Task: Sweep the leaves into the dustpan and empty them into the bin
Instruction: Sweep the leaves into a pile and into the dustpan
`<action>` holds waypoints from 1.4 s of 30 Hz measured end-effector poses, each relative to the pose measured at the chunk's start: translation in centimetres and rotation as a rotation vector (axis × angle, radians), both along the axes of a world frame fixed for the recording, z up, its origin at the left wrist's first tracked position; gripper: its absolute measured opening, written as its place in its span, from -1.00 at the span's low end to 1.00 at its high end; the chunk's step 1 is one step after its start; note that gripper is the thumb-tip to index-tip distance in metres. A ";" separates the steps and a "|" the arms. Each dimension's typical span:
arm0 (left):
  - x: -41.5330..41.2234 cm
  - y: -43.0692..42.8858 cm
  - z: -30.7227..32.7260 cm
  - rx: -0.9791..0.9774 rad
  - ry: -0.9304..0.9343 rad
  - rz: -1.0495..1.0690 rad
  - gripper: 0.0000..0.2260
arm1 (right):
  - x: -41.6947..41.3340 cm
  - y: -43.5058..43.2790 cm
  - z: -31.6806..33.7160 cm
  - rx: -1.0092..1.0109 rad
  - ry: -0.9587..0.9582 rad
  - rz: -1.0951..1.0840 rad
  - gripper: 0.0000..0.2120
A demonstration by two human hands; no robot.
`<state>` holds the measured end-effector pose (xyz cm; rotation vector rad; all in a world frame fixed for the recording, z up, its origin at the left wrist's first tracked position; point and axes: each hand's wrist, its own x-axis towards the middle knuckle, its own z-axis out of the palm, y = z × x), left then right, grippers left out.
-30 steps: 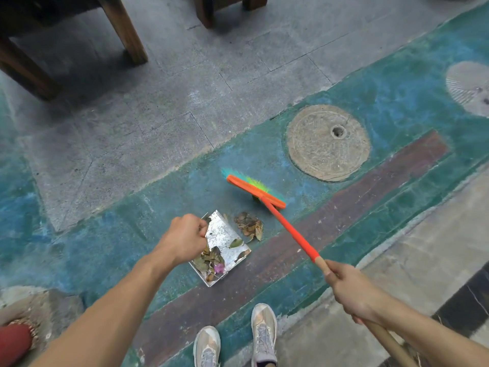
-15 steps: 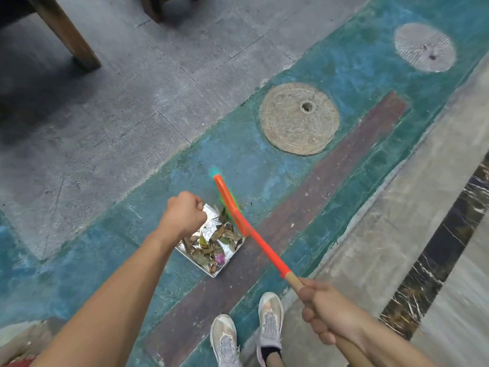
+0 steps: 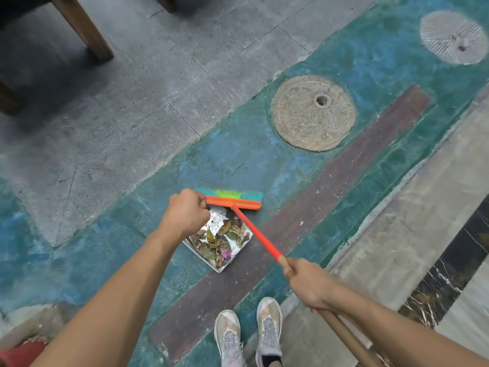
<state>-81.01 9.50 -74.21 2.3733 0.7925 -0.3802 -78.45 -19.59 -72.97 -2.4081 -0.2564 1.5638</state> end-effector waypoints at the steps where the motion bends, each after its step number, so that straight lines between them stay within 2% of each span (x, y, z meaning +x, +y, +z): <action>1: 0.0 0.0 0.1 0.005 0.005 0.003 -0.74 | -1.0 -0.9 0.8 0.023 0.066 -0.050 -0.68; 3: 0.1 0.2 0.1 -0.004 0.005 0.008 -0.76 | -2.5 -2.9 2.5 0.084 0.200 -0.215 -0.68; 6: -0.1 0.2 0.2 -0.010 0.005 0.016 -0.74 | -3.0 -4.8 5.1 0.147 0.364 -0.458 -0.78; 10: -0.4 -0.2 0.4 -0.015 0.002 0.005 -0.75 | -1.0 -5.2 6.3 0.136 0.376 -0.553 -0.73; 12: -0.5 -0.2 0.3 -0.018 -0.001 0.002 -0.75 | 1.0 -3.9 6.0 0.144 0.269 -0.455 -0.71; 16: -0.9 -0.1 0.0 -0.027 -0.008 0.026 -0.74 | 6.0 0.8 3.4 0.157 -0.004 -0.128 -0.76; 20: -1.1 -0.2 -0.1 -0.044 -0.009 0.033 -0.74 | 10.5 5.3 -0.2 0.054 -0.239 0.152 -0.61; 25: -0.8 -0.1 -0.1 -0.038 -0.018 0.035 -0.73 | 11.9 9.0 -1.5 -0.121 -0.267 0.258 -0.67; 28: -0.7 -0.2 0.0 -0.036 -0.016 0.032 -0.72 | 11.4 7.6 -0.5 -0.173 -0.132 0.334 -0.77; 31: -0.7 -0.2 0.5 -0.034 0.002 0.041 -0.71 | 10.9 3.2 1.8 -0.112 0.043 0.138 -0.62; 34: -0.9 -0.4 0.7 -0.034 0.009 0.043 -0.71 | 9.2 -1.9 3.9 -0.089 0.263 -0.091 -0.72; 36: -1.1 -0.6 0.6 -0.039 0.007 0.040 -0.73 | 7.8 -4.7 5.2 -0.080 0.378 -0.267 -0.72; 42: -1.5 -0.6 0.6 -0.074 -0.015 0.037 -0.79 | 6.5 -7.5 6.7 0.006 0.522 -0.752 -0.71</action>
